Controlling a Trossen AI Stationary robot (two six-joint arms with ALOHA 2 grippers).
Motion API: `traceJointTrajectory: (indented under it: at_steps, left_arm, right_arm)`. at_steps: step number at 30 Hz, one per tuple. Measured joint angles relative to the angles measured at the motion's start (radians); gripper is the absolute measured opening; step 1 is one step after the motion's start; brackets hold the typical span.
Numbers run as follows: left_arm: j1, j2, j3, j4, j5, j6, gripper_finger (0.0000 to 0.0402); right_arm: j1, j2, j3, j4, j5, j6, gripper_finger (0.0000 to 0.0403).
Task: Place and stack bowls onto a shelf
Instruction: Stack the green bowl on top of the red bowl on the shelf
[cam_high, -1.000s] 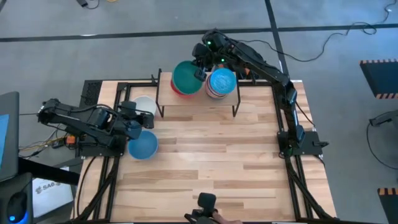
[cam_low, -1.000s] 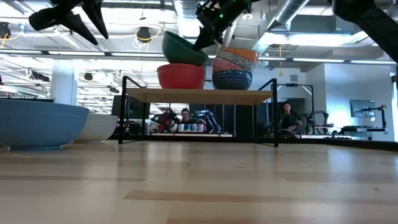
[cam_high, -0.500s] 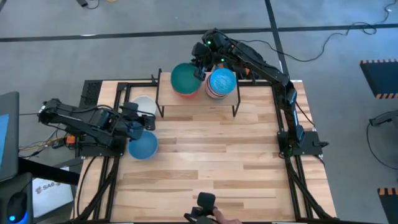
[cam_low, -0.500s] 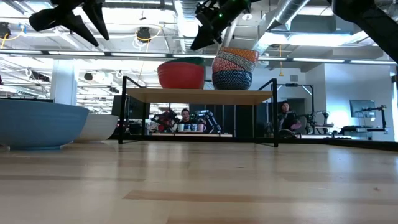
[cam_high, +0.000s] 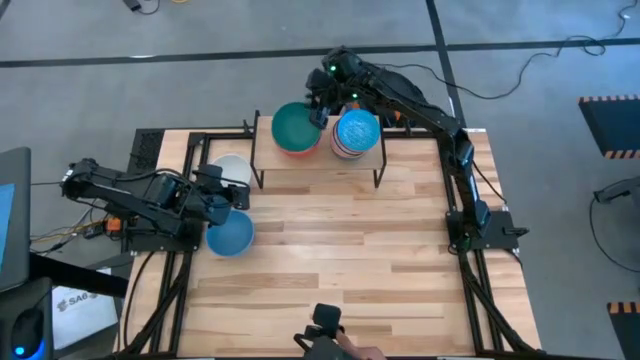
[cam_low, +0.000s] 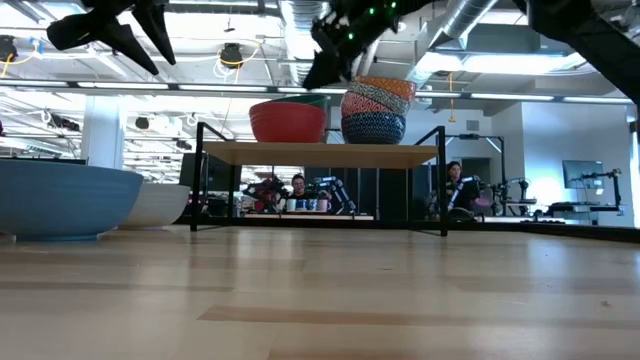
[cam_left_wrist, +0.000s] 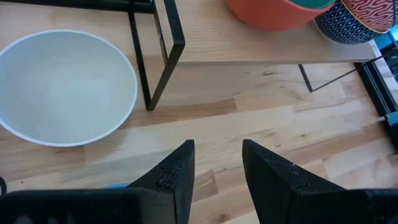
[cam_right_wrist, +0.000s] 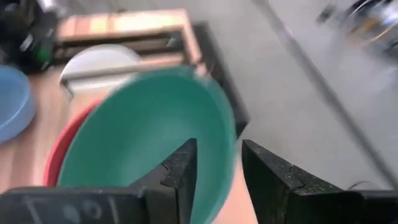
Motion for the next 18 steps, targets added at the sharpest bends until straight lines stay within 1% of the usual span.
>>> traceJointTrajectory:
  at_steps: [1, 2, 3, 6, 8, 11, 18]
  left_arm:
    - [0.000, 0.000, 0.000, 0.000, 0.000, 0.000, 0.0119]
    - [0.000, 0.000, 0.000, 0.000, 0.000, 0.000, 0.0119]
    - [0.000, 0.000, 0.000, 0.000, 0.000, 0.000, 0.0119]
    - [0.000, 0.000, 0.000, 0.000, 0.008, -0.006, 0.0119]
    - [0.000, 0.000, 0.000, 0.000, 0.012, -0.006, 0.0119]
    - [0.000, 0.000, 0.000, -0.002, 0.015, -0.009, 0.0119]
    - [0.000, 0.000, 0.000, -0.010, 0.010, -0.007, 0.0119]
  right_arm:
    - [-0.005, 0.010, -0.003, -0.021, -0.022, 0.005, 0.0150]
    - [-0.002, 0.028, -0.001, -0.002, -0.036, 0.007, 0.0147]
    - [0.002, 0.043, 0.002, 0.026, -0.039, 0.011, 0.0144]
    - [-0.009, 0.053, -0.002, -0.017, -0.040, 0.018, 0.0135]
    - [-0.004, 0.071, 0.005, 0.019, -0.039, 0.021, 0.0131]
    - [-0.013, 0.083, -0.002, -0.006, -0.041, 0.033, 0.0128]
    - [-0.015, 0.070, 0.000, 0.025, -0.040, 0.034, 0.0128]
